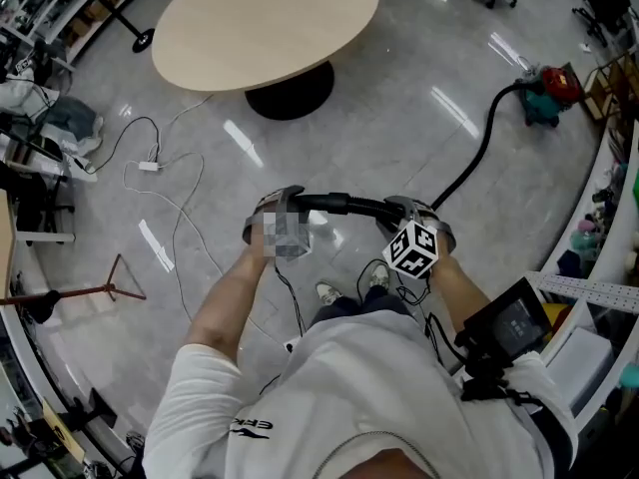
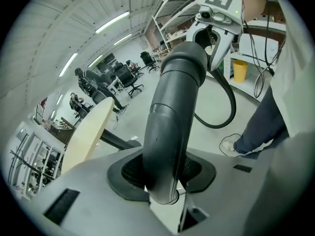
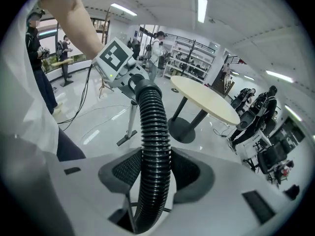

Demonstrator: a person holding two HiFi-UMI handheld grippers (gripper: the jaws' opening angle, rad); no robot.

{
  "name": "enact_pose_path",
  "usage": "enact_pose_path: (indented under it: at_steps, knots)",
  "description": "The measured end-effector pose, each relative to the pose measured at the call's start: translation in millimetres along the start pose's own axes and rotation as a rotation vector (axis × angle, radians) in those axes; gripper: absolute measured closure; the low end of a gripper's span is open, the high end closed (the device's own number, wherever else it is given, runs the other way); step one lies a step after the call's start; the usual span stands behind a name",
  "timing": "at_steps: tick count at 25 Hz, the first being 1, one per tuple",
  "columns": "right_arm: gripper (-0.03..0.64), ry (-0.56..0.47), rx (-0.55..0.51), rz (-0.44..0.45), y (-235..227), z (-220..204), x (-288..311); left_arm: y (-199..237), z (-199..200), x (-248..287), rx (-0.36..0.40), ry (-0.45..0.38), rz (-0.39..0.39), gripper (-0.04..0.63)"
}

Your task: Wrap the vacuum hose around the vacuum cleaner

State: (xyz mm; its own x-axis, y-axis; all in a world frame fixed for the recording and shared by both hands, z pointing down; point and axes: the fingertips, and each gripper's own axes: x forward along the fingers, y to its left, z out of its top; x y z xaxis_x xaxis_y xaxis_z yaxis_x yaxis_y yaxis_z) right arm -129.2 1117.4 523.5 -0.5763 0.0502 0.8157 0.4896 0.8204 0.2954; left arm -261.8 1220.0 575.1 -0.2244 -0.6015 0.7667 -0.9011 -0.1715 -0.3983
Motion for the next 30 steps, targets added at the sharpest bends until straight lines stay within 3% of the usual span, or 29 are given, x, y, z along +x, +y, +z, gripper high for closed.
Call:
enact_pose_path:
  at_steps: [8, 17, 30]
  knots:
    - [0.433, -0.046, -0.015, -0.087, -45, 3, -34, 22, 48, -16, -0.023, -0.033, 0.044, 0.463]
    - [0.433, -0.049, -0.008, -0.187, -102, -35, -73, 30, 128, -5, 0.006, -0.093, 0.066, 0.465]
    - [0.433, -0.023, 0.103, -0.306, -146, -112, -121, 12, 231, 34, 0.109, -0.186, -0.013, 0.465]
